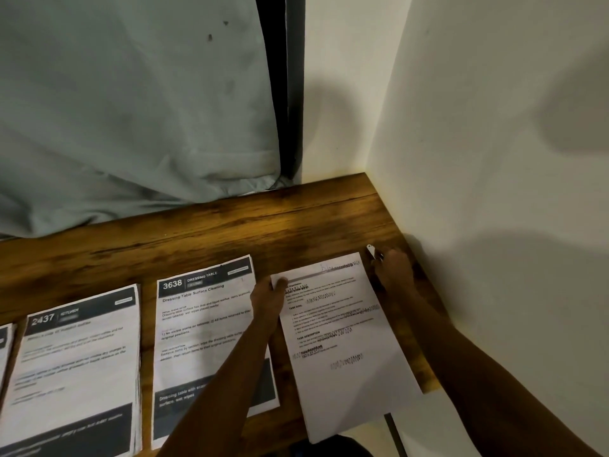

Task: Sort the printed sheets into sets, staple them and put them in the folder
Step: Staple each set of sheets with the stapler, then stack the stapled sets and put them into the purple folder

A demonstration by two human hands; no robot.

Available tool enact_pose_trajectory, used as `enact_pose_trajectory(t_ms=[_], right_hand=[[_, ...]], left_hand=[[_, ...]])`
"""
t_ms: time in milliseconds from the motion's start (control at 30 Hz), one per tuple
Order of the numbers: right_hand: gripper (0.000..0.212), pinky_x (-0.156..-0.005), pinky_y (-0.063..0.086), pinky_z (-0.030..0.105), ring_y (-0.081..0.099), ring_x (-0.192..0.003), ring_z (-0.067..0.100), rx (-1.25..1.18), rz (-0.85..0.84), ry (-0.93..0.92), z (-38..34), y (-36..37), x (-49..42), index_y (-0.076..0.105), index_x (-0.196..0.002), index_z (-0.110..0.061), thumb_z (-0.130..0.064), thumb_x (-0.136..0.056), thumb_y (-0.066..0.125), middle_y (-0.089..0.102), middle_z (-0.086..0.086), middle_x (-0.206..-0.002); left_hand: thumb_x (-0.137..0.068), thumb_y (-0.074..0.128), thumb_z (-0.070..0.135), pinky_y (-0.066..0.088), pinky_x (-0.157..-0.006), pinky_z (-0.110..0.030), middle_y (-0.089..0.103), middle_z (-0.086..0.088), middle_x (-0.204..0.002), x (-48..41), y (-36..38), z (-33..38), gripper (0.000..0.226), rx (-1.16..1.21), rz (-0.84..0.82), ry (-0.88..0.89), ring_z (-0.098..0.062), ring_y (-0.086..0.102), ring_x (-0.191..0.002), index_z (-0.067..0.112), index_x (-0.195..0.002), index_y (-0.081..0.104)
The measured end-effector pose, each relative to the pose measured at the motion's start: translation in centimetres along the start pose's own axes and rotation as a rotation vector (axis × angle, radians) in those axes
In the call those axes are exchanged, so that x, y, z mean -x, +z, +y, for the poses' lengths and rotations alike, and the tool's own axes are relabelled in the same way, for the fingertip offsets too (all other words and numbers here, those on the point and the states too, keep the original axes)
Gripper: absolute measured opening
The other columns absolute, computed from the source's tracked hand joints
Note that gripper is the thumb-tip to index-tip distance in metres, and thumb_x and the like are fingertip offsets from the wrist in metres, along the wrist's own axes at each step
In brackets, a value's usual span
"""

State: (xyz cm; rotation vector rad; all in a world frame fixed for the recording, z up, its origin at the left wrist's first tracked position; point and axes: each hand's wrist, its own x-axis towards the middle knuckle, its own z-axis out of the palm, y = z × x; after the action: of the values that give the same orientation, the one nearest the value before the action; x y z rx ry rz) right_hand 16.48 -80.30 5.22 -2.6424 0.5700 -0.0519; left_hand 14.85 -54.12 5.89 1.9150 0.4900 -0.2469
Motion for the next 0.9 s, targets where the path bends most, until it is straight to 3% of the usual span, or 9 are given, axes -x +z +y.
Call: enact_pose_trajectory(t_ms=[133, 200, 267, 400, 500, 600, 733, 800, 900], right_hand=[[0.034, -0.095, 0.045, 0.039, 0.051, -0.112, 0.031, 0.127, 0.026, -0.031, -0.8, -0.6, 1.1, 0.057, -0.125, -0.012, -0.027, -0.094, 0.055, 0.056, 0.015, -0.122], [0.041, -0.101, 0.037, 0.040, 0.042, -0.123, 0.032, 0.097, 0.075, -0.071, -1.8, -1.1, 2.8, 0.049, -0.134, -0.011, -0.028, -0.096, 0.050, 0.047, 0.017, -0.133], [0.047, -0.108, 0.032, 0.038, 0.033, -0.133, 0.031, 0.000, 0.049, -0.171, -2.9, -1.1, 5.1, 0.041, -0.142, -0.011, -0.029, -0.098, 0.047, 0.039, 0.017, -0.143], [0.065, -0.118, 0.009, 0.038, 0.002, -0.148, 0.023, 0.057, -0.208, -0.376, -3.7, 1.0, 9.6, 0.018, -0.151, -0.024, -0.048, -0.096, 0.042, 0.007, 0.005, -0.160], [0.080, -0.118, -0.005, 0.038, -0.012, -0.145, 0.020, 0.139, -0.288, -0.458, -3.3, 2.9, 11.0, 0.000, -0.150, -0.030, -0.069, -0.082, 0.015, -0.008, 0.004, -0.160], [0.078, -0.115, -0.010, 0.035, -0.010, -0.147, 0.022, 0.189, -0.289, -0.438, -3.1, 4.0, 10.8, -0.005, -0.149, -0.031, -0.067, -0.080, 0.002, -0.007, 0.008, -0.160], [0.080, -0.115, -0.011, 0.038, -0.008, -0.147, 0.025, 0.209, -0.268, -0.439, -3.5, 4.4, 10.4, 0.000, -0.152, -0.026, -0.064, -0.081, -0.001, -0.003, 0.011, -0.160], [0.080, -0.115, -0.011, 0.038, -0.009, -0.147, 0.024, 0.207, -0.262, -0.432, -3.7, 4.6, 10.2, 0.001, -0.152, -0.025, -0.063, -0.082, -0.002, -0.004, 0.011, -0.160], [0.076, -0.115, -0.012, 0.037, -0.011, -0.146, 0.020, 0.173, -0.231, -0.430, -4.0, 5.0, 10.2, 0.002, -0.152, -0.026, -0.061, -0.084, 0.000, -0.002, 0.010, -0.160]], left_hand=[[-0.095, 0.057, 0.025, 0.041, -0.061, -0.018, 0.066, -0.008, -0.104, -0.1, -0.1, 0.6, 0.019, 0.016, 0.003, 0.016, -0.013, 0.057, -0.085, 0.009, -0.104, 0.061], [-0.095, 0.058, 0.025, 0.042, -0.061, -0.018, 0.066, -0.009, -0.105, -0.3, -0.4, 1.0, 0.022, 0.011, 0.001, 0.035, -0.015, 0.059, -0.087, 0.007, -0.107, 0.062], [-0.094, 0.060, 0.022, 0.048, -0.072, -0.025, 0.066, -0.010, -0.109, -0.5, -0.7, 1.5, 0.023, 0.035, 0.000, 0.057, -0.020, 0.063, -0.096, 0.007, -0.111, 0.062], [-0.093, 0.061, 0.017, 0.049, -0.093, -0.034, 0.059, -0.010, -0.127, -0.5, -1.5, 1.6, 0.043, 0.099, -0.038, 0.143, -0.025, 0.057, -0.116, 0.012, -0.134, 0.049], [-0.094, 0.060, 0.019, 0.045, -0.100, -0.032, 0.052, -0.009, -0.138, 0.1, -2.4, 1.4, 0.051, 0.081, -0.073, 0.243, -0.023, 0.051, -0.126, 0.011, -0.141, 0.041], [-0.095, 0.058, 0.025, 0.042, -0.099, -0.030, 0.051, -0.009, -0.139, 1.0, -3.9, 0.1, 0.049, -0.107, -0.023, 0.397, -0.024, 0.049, -0.128, 0.010, -0.139, 0.044], [-0.094, 0.055, 0.038, 0.034, -0.112, -0.047, 0.041, -0.011, -0.148, 1.4, -7.1, -3.6, 0.055, -0.425, 0.079, 0.538, -0.028, 0.035, -0.138, 0.010, -0.141, 0.043], [-0.094, 0.051, 0.047, 0.025, -0.116, -0.051, 0.036, -0.014, -0.151, 1.6, -8.9, -5.7, 0.062, -0.561, 0.118, 0.566, -0.031, 0.028, -0.142, 0.010, -0.142, 0.041], [-0.087, 0.029, 0.066, 0.006, -0.117, -0.047, 0.027, -0.014, -0.155, 2.0, -11.3, -8.0, 0.080, -0.680, 0.105, 0.565, -0.033, 0.016, -0.146, 0.011, -0.145, 0.036]])
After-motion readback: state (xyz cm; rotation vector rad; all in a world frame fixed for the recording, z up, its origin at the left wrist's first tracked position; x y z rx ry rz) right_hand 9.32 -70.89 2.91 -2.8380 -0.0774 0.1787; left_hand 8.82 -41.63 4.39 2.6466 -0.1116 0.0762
